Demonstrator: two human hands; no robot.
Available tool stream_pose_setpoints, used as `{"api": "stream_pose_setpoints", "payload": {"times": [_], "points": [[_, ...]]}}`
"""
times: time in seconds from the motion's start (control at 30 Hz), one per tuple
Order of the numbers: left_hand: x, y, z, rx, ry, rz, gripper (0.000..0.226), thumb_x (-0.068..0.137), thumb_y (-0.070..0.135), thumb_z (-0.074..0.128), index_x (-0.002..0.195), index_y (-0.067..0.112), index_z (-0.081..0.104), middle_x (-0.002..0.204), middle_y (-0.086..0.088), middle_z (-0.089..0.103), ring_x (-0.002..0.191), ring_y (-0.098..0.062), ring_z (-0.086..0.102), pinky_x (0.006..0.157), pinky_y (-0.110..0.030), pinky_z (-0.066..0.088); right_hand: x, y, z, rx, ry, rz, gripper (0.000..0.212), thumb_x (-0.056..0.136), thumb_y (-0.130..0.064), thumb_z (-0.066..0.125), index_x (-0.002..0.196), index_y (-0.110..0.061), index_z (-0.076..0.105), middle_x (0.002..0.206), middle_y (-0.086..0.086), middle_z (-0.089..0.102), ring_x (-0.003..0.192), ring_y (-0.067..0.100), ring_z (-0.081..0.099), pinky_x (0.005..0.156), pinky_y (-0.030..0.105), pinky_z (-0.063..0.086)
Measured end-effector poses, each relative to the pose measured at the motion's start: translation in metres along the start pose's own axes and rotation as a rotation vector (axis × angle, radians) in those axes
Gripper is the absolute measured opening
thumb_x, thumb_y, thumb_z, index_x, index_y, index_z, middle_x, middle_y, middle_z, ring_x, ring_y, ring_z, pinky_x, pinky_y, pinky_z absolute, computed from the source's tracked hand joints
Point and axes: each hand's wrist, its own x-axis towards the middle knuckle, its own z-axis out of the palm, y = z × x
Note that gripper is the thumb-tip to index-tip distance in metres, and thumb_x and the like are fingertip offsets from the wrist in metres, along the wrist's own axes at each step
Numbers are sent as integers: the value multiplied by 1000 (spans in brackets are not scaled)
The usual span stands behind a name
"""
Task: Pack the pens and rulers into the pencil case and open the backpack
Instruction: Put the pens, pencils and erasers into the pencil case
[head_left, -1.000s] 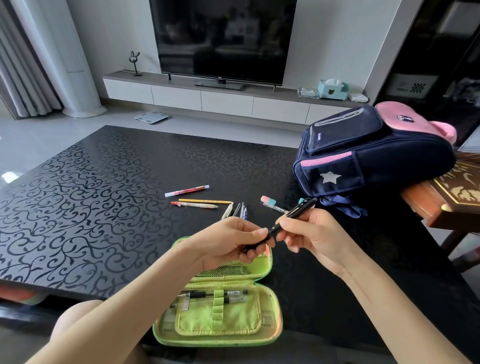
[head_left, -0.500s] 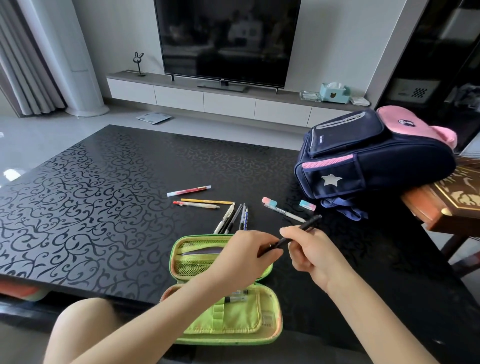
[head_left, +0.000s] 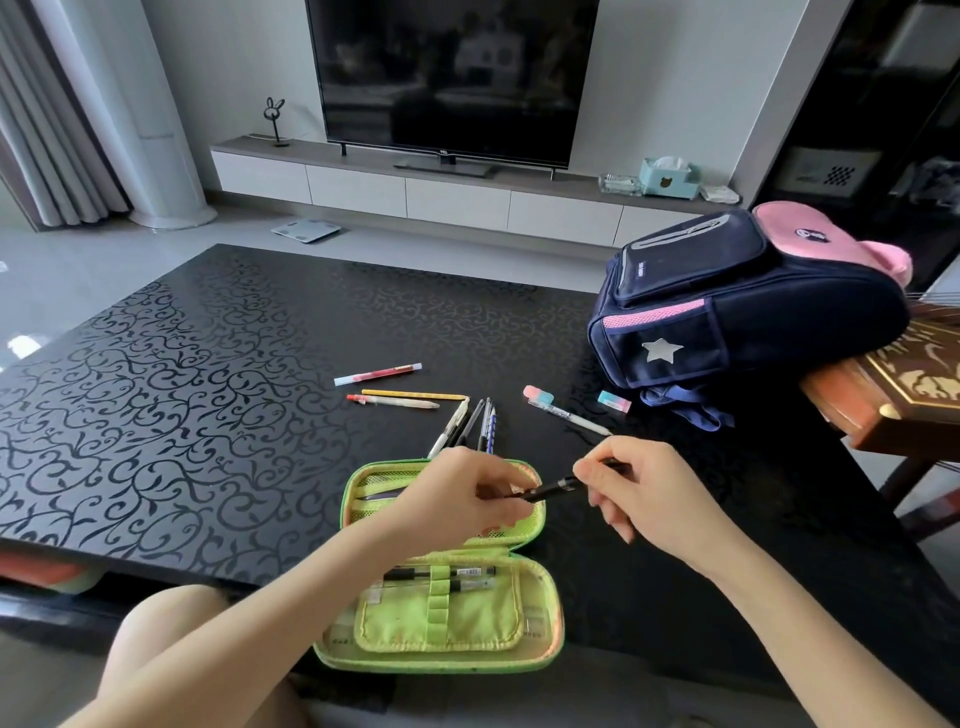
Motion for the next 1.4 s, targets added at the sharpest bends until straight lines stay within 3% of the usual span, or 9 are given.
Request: {"api": "stream_pose_setpoints", "payload": {"times": [0.13, 0.3, 0.47, 0.6, 0.77, 0.87, 1.0, 1.2, 1.4], "points": [[-3, 2, -5, 29, 86, 97, 36, 68, 13, 81, 97, 20, 60, 68, 9, 64, 60, 0, 56, 61, -11, 44, -1, 6, 11, -212, -70, 77, 53, 90, -45, 51, 52, -9, 49, 41, -6, 41, 38, 7, 33, 45, 21, 29], [0, 5, -12, -81, 141, 73, 24, 65, 22, 83, 81, 23, 65, 60, 13, 59, 53, -1, 52, 54, -9, 41, -7, 15, 28, 270, -12, 404, 50, 96, -37, 46, 57, -7, 46, 39, -3, 26, 34, 10, 19, 42, 22, 15], [1, -5, -13, -515, 121, -206, 24, 88, 28, 61, 79, 7, 70, 50, -1, 57, 43, -14, 47, 42, -20, 38, -7, 25, 37, 19, 200, 206, 59, 95, -37, 47, 60, 10, 47, 43, -1, 33, 43, 12, 31, 49, 28, 28], [1, -14, -14, -432, 116, -73, 26, 76, -3, 70, 94, 16, 68, 84, -4, 72, 74, -14, 65, 73, -27, 54, -4, 31, 39, 7, 232, 191, 59, 95, -36, 48, 61, 13, 47, 37, -7, 32, 42, 11, 31, 52, 30, 30], [5, -12, -15, -599, 59, -354, 28, 75, 33, 74, 92, 12, 65, 81, -7, 65, 67, -16, 62, 65, -27, 53, -1, 31, 41, -89, 254, 96, 60, 94, -36, 47, 57, 10, 40, 46, 6, 34, 47, 16, 32, 52, 32, 28], [7, -15, -14, -494, 48, -359, 19, 84, 25, 66, 74, 9, 70, 66, -7, 67, 55, -13, 58, 51, -19, 47, 1, 31, 41, -188, 276, 29, 56, 95, -35, 47, 50, -7, 30, 48, 8, 33, 47, 16, 30, 50, 32, 25], [5, -20, -18, -286, 107, -99, 17, 72, 12, 77, 87, 19, 73, 78, 3, 69, 71, -6, 61, 71, -19, 51, 4, 36, 40, -43, 197, 142, 60, 94, -34, 49, 56, 12, 46, 38, -2, 37, 42, 14, 34, 51, 30, 29], [8, -19, -17, -482, -67, -436, 30, 86, 34, 61, 80, 5, 67, 59, -3, 59, 51, -12, 49, 45, -16, 40, 6, 35, 44, -181, 234, 22, 55, 94, -35, 48, 50, -6, 30, 48, 10, 32, 47, 18, 30, 50, 34, 26], [3, -17, -12, -142, 146, -101, 21, 85, 23, 64, 68, 11, 69, 58, 0, 66, 51, -7, 56, 57, -20, 50, 5, 28, 47, 252, 132, 380, 42, 95, -28, 49, 64, 1, 46, 40, -2, 24, 35, 11, 22, 39, 23, 19]]}}
